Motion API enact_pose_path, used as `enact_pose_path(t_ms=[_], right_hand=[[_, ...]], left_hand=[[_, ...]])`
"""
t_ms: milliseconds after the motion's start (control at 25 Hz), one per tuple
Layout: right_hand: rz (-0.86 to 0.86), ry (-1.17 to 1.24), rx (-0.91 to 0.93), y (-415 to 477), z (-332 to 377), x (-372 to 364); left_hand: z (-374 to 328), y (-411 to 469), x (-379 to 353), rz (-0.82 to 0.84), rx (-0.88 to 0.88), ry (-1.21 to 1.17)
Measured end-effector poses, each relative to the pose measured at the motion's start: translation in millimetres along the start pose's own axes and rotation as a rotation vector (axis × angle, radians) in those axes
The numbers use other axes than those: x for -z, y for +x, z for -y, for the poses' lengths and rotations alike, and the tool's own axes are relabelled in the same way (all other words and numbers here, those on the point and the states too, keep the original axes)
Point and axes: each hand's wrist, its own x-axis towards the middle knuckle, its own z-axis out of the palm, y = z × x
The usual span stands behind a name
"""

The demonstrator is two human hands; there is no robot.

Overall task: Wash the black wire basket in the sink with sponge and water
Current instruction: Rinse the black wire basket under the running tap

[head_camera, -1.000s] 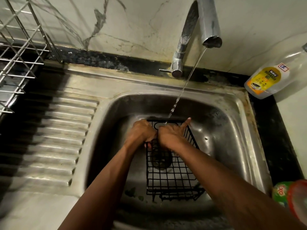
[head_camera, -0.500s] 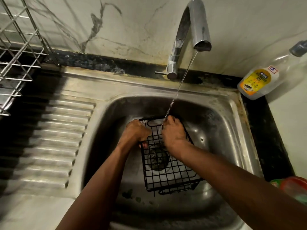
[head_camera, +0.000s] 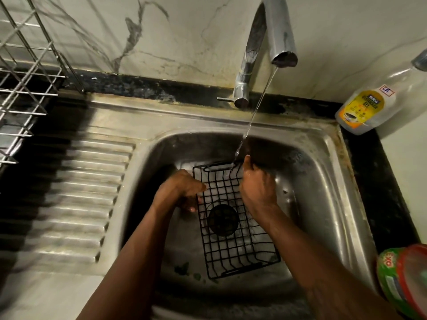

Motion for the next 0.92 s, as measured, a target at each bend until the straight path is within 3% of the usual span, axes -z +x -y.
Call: enact_pose_path(t_ms=[80, 160, 200, 280, 360, 520, 600, 680, 800, 920], right_hand=[[0.039, 0.055, -0.023, 1, -4, -1], [0.038, 0.076, 0.077, 6, -4, -7], [0.024, 0.080, 0.163, 11, -3, -9], [0.018, 0.140, 0.326, 22, 2, -8], [0.030, 0.134, 0.449, 32, 5, -5], [-0.012, 0.120, 0.229, 26, 9, -4], [-0.016, 0.132, 0.263, 16, 14, -12], [0.035, 0.100, 0.394, 17, 18, -14], [0.239, 0.163, 0.413, 32, 10, 3], [0.428, 0.154, 0.312, 45, -39, 15]], left_hand=[[4, 7, 8, -0.220, -0.142, 0.186], [3, 12, 8, -0.521, -0.397, 0.424], [0, 13, 5, -0.565, -0.505, 0.444], [-9, 11, -6, -0.485, -0.625, 0.431], [-14, 6, -16, -0.412, -0.622, 0.533], [-11, 4, -27, -0.397, -0.625, 0.604], [-11, -5, -34, -0.356, -0.615, 0.589], [-10, -8, -43, -0.329, -0.600, 0.569], [-7, 0, -38, -0.364, -0.436, 0.285], [4, 2, -23, -0.319, -0.387, 0.415]])
